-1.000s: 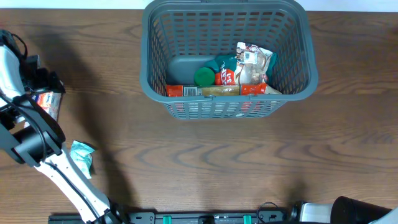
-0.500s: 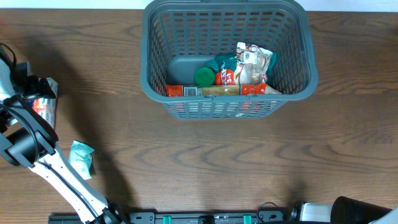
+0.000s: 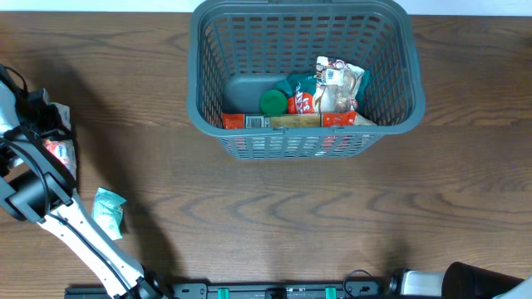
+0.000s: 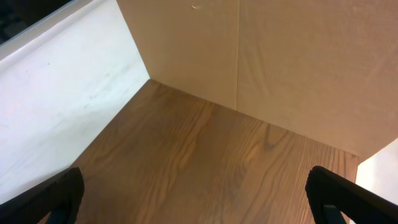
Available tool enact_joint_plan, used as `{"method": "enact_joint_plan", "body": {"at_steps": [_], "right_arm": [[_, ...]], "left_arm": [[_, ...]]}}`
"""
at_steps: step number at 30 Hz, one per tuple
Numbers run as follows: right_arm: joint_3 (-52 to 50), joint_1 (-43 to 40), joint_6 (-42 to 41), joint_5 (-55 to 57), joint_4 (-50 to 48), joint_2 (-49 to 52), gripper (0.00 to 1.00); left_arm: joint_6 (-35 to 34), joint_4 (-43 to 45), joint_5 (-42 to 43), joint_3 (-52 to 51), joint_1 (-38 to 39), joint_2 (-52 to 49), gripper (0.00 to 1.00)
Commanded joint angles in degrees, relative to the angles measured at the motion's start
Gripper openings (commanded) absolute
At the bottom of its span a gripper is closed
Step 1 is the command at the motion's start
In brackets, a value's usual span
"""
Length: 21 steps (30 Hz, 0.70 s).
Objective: Pack container
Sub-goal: 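Grasp the blue-white tissue box with the left gripper and lift it, then carry the tissue box over the basket and release it inside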
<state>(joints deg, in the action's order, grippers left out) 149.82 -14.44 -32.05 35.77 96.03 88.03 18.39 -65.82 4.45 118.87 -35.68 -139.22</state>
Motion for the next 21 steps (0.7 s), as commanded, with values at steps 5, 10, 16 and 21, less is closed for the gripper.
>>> {"method": "enact_joint_plan", "body": {"at_steps": [5,10,16,21], "right_arm": [[-0.09,-0.59,-0.68,0.59,0.04,0.13,0.99],[-0.09,-0.59,-0.68,0.59,0.04,0.13,0.99],[-0.09,-0.59,-0.68,0.59,0.04,0.13,0.99],[-0.09,-0.59,-0.68,0.59,0.04,0.13,0.99]], "left_arm": [[-2.84,-2.21,10.95,-0.09,2.01,-0.37,0.05],[-2.84,-1.55,19.80,2.69,4.81,5.62,0.06],[-2.56,0.28,20.00,7.65,10.14,17.00,0.06],[-2.60,6.49,20.06,10.16,16.41,29.77,0.06]]}}
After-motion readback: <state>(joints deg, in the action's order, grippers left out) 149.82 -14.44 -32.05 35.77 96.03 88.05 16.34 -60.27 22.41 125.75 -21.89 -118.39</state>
